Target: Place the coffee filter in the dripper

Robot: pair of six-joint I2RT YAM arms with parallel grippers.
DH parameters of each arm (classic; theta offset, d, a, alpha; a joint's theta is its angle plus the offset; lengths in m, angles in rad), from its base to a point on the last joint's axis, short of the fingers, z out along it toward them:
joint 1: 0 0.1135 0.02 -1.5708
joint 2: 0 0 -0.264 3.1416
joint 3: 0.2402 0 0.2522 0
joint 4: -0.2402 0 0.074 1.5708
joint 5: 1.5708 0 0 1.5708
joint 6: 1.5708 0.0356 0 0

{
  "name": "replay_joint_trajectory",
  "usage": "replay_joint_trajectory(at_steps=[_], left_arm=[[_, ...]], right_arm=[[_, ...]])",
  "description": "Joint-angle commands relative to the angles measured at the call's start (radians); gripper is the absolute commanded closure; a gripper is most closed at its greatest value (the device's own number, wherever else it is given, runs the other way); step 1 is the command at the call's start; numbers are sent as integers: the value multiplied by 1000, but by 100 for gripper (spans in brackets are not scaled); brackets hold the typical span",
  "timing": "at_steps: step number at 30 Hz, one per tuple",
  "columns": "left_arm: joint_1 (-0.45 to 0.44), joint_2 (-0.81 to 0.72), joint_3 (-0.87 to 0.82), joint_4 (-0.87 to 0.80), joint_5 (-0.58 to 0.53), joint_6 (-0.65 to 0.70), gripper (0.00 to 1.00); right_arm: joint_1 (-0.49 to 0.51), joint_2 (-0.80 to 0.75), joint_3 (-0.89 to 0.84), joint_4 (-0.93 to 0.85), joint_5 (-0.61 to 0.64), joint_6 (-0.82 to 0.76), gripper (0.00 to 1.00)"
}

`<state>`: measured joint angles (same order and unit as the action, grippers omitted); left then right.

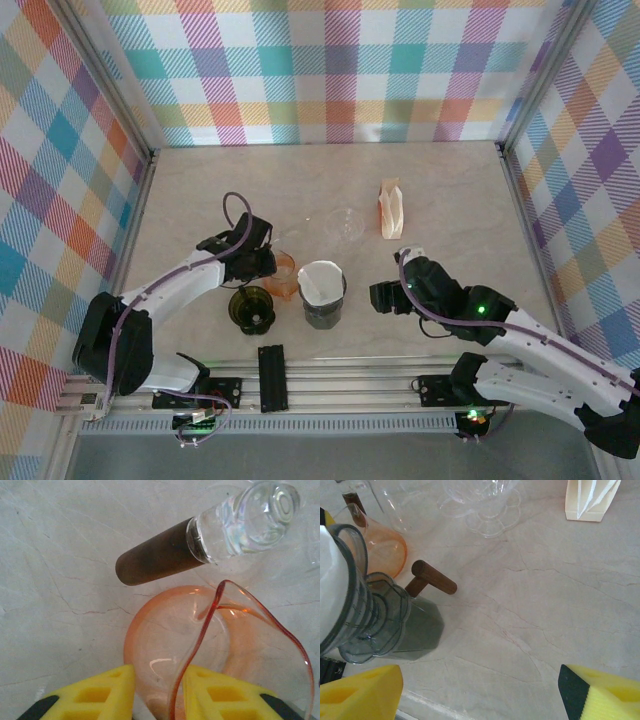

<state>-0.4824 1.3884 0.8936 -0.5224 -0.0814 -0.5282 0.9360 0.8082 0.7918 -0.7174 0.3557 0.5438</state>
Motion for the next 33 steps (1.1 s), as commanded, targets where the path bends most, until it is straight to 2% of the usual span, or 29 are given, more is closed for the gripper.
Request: replay_joint_trajectory(at_steps=[1, 11, 22, 25, 29, 33], left_arm=[[6, 18, 36, -24, -46, 19, 72], [6, 29, 41, -46, -70, 10, 85], [5, -20, 64, -91, -84, -9, 96], [5, -42, 78, -123, -89, -15, 100], [5, -92, 83, -155, -92, -33, 100], [5, -142, 88, -177, -102, -48, 100]], right_arm=[[-2, -9, -22, 20, 0, 23, 18], [-2, -44, -37, -10, 43, 26, 17], [-2, -63, -90, -11, 27, 56, 17], [-2, -64, -119, 11, -12, 54, 17], [-2, -46, -180, 87, -91, 52, 17], [-2, -9, -267, 235, -224, 51, 18]])
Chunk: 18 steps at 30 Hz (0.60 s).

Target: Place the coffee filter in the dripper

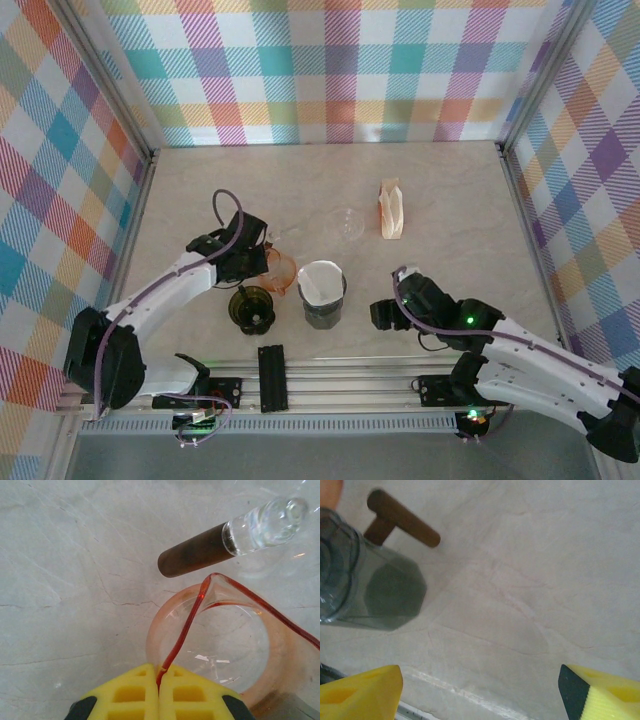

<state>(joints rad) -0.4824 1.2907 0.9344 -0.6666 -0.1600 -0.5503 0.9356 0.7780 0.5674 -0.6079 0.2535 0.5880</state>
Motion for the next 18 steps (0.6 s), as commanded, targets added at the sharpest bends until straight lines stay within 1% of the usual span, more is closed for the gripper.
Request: replay_joint_trajectory(at_steps=[1, 3, 8, 12, 18], left_arm=[[5, -55, 49, -36, -21, -29, 100], [5, -70, 58, -47, -25, -33, 100], [8, -118, 81, -85, -43, -40, 100], [7, -146, 91, -108, -47, -42, 100], [14, -195, 106, -154, -83, -48, 100]], right_arm=[[-2, 41, -61, 176, -162, 6, 18], [1, 81, -88, 250, -219, 3, 21], [16, 163, -144, 428, -304, 2, 27], [28, 231, -161, 518, -328, 2, 30], [46, 355, -158, 633, -342, 2, 35]])
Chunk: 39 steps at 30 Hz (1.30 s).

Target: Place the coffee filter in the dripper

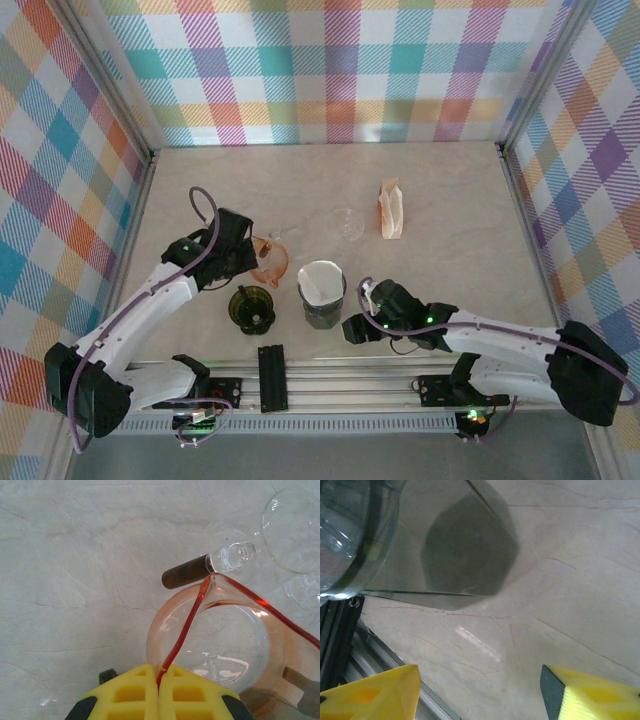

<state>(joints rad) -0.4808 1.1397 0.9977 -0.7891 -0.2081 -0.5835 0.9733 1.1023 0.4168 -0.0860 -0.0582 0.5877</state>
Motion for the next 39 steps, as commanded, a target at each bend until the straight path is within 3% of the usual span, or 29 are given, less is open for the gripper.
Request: replay_joint_trajectory(at_steps=[1, 18, 31, 39], left_arm=[[16, -53, 42, -37, -36, -15, 100], [20, -189, 17, -146, -81, -40, 100], [21, -266, 0, -238, -200, -84, 100], [21, -315, -8, -273, -217, -102, 100]], right_arm=[[10, 49, -8, 130, -32, 2, 36], [11, 319, 83, 351, 5, -36, 45], [-24, 532, 308, 354, -11, -132, 48], [-34, 662, 435, 364, -16, -134, 50]])
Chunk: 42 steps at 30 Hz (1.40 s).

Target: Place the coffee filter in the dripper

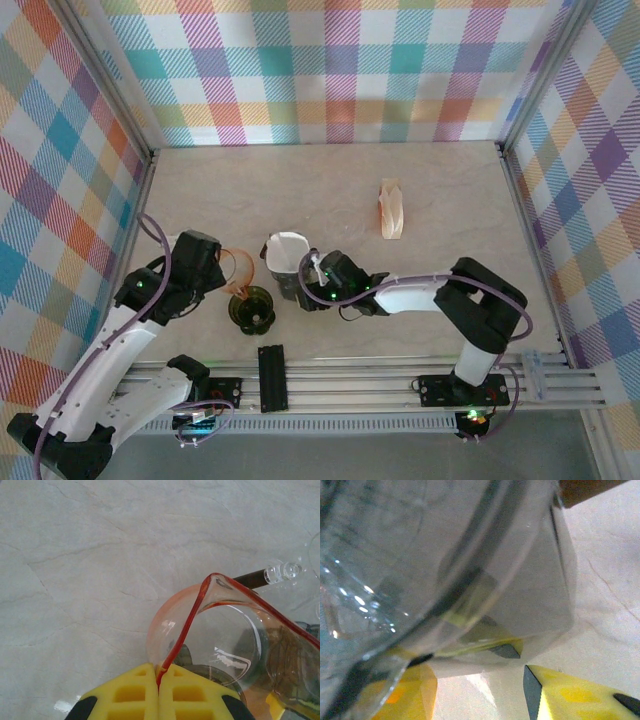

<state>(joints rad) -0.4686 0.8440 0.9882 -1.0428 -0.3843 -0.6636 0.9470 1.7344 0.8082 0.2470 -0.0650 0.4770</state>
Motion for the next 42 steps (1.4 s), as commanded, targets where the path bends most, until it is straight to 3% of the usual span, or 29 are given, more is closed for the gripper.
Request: replay_joint_trajectory(at_steps=[1, 5, 21, 32, 36, 42], left_arm=[[9, -24, 3, -33, -59, -26, 100], [11, -53, -1, -58, -100, -41, 100], [10, -84, -54, -48, -41, -58, 100], [-1, -81, -70, -2, 68, -66, 100], [-75, -82, -48, -9, 48, -92, 100], [-366, 7, 0, -14, -102, -203, 100]], right_arm=[[-8, 44, 60, 31, -6, -18, 50], [-7, 97, 120, 44, 6, 6, 51], [-25, 260, 327, -9, 28, 26, 50], [0, 64, 162, -32, 30, 25, 39], [16, -47, 46, -25, 56, 62, 36], [16, -274, -121, -100, 177, 81, 33]])
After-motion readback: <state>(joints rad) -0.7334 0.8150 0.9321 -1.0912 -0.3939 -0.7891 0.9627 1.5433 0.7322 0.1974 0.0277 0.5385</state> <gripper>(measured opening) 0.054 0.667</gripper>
